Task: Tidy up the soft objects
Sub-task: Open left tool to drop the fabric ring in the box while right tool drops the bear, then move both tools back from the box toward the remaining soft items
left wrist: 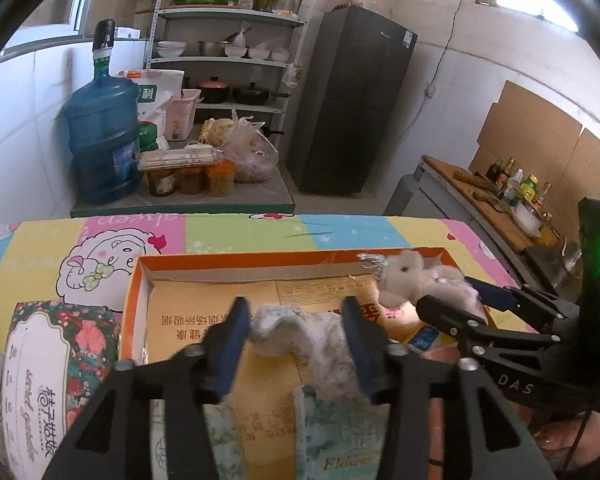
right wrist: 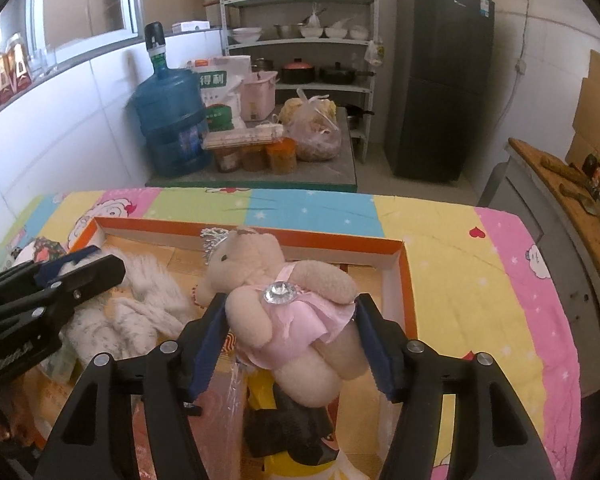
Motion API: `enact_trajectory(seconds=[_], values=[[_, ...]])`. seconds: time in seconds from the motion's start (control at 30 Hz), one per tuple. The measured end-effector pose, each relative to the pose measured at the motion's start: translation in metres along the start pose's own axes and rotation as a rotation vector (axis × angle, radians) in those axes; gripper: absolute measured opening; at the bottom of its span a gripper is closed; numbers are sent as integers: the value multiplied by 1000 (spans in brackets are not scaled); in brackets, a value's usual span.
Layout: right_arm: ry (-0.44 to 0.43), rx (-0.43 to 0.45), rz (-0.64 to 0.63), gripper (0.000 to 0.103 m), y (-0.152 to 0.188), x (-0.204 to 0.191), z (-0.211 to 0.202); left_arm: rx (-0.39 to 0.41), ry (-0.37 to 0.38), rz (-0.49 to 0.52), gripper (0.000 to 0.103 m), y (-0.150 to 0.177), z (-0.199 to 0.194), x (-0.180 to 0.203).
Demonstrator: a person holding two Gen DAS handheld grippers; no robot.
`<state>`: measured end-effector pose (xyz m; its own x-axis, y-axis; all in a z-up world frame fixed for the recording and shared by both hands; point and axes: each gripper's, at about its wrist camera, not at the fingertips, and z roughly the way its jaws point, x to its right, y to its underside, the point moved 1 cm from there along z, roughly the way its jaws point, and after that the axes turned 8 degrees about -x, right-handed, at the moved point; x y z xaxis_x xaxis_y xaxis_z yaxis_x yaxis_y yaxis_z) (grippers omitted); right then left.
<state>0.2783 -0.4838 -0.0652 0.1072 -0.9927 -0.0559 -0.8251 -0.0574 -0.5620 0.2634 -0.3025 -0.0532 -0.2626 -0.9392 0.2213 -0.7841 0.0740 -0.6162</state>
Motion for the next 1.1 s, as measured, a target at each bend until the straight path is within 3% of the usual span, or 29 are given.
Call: enact_trajectory(seconds=[0.1,0.6,1.1], values=[[-8,9,9,73,1,1,-2,13,-8,-11,72,0,-5,-1],[4,74,50,78,19,4,-34,107,-40,19,72,7,-47,3],[41,269,109,78,57,-25,-114,264,-95,81,72,29,-119,5]])
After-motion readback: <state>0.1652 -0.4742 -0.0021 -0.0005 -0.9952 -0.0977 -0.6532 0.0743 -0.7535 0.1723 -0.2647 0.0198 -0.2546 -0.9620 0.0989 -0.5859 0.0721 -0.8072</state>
